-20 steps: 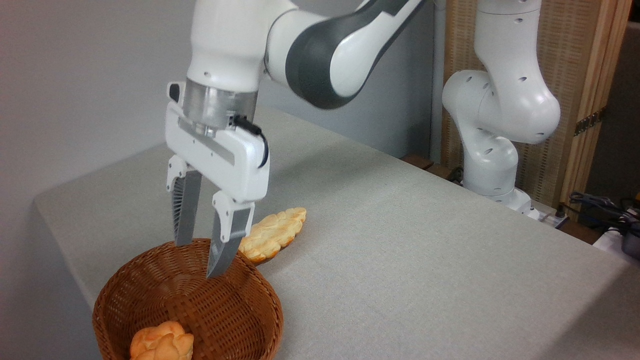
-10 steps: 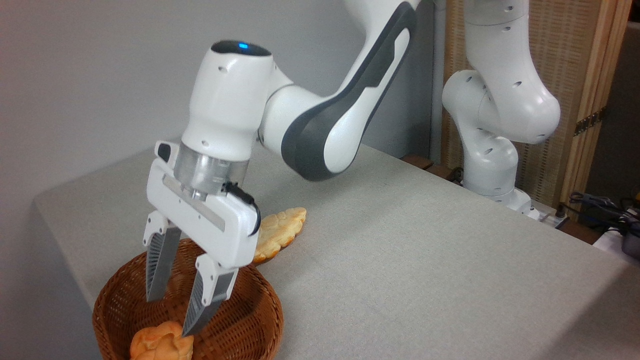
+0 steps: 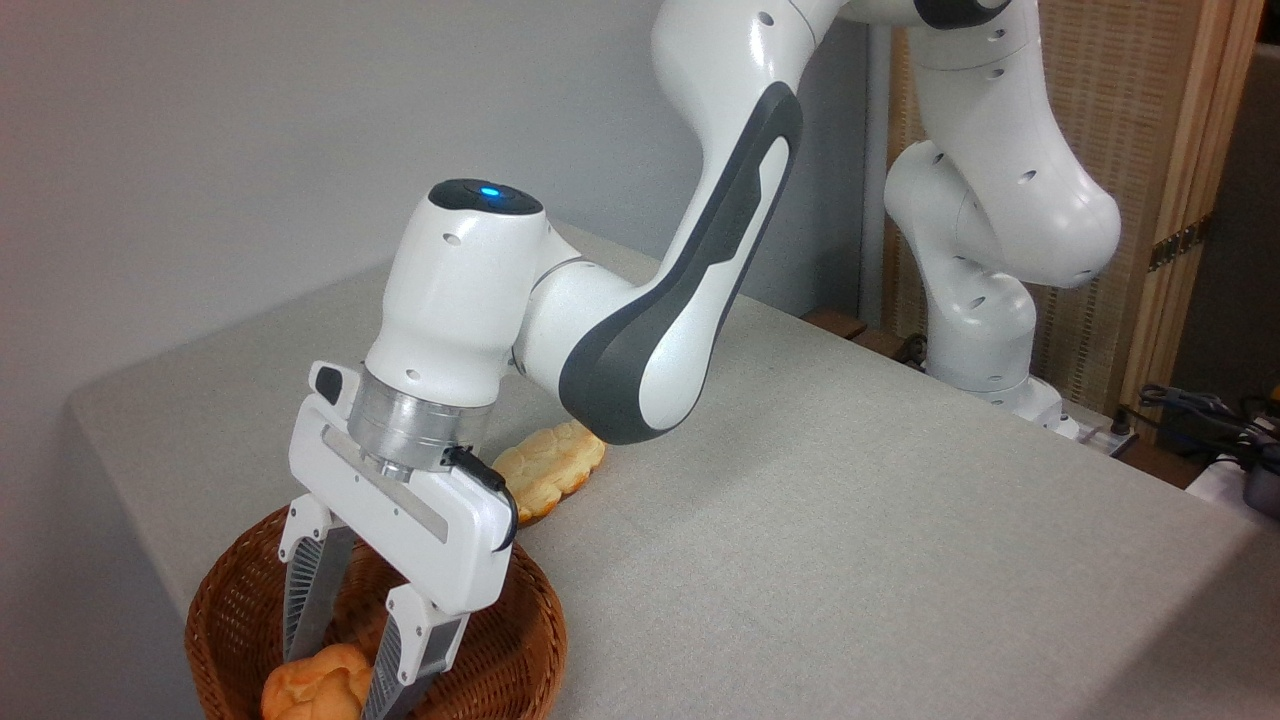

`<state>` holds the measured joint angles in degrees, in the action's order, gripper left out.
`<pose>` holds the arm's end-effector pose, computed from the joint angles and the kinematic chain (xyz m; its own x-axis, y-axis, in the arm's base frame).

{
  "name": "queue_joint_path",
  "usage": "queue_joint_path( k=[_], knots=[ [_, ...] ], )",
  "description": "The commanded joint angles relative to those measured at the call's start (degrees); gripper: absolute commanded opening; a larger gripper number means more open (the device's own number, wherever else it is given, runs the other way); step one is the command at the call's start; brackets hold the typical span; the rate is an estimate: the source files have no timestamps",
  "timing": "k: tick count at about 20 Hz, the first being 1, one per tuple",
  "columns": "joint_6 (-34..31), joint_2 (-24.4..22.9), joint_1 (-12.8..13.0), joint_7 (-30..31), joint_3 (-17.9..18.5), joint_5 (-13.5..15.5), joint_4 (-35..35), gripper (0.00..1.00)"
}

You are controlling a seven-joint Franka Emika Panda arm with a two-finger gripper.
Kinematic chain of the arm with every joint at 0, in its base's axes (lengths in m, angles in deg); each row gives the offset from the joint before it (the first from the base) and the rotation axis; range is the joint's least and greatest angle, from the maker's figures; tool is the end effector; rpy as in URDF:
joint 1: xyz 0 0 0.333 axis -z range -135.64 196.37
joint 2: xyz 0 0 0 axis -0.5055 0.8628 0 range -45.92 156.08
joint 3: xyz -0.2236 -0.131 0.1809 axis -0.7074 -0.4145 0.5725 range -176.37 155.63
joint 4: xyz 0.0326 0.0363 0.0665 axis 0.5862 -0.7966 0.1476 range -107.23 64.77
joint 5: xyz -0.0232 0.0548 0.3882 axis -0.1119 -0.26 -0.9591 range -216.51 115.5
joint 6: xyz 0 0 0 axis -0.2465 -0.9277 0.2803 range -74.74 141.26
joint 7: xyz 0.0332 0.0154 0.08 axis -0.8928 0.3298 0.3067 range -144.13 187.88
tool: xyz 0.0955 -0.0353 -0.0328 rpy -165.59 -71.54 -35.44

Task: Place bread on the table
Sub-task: 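Close the gripper on the bread roll inside the basket, then lift the bread roll out of the basket toward the pastry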

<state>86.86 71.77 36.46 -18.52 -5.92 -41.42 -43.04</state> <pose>0.6524 -0.0147 0.3938 0.6854 -0.5591 0.4665 -0.4958 -0.8275 -0.2634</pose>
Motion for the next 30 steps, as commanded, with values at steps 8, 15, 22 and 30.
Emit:
queue_joint_path(
  k=[8,15,22,30],
  knots=[
    [1.12,0.80,0.41,-0.83,0.38,0.40,1.15,0.48],
    [0.42,0.01,0.50,-0.48,0.30,0.40,0.89,0.50],
    [-9.84,-7.01,0.50,-0.65,-0.14,0.40,0.54,0.52],
    [-34.99,-18.35,0.67,-0.65,-0.23,0.40,-2.18,0.52]
  ],
)
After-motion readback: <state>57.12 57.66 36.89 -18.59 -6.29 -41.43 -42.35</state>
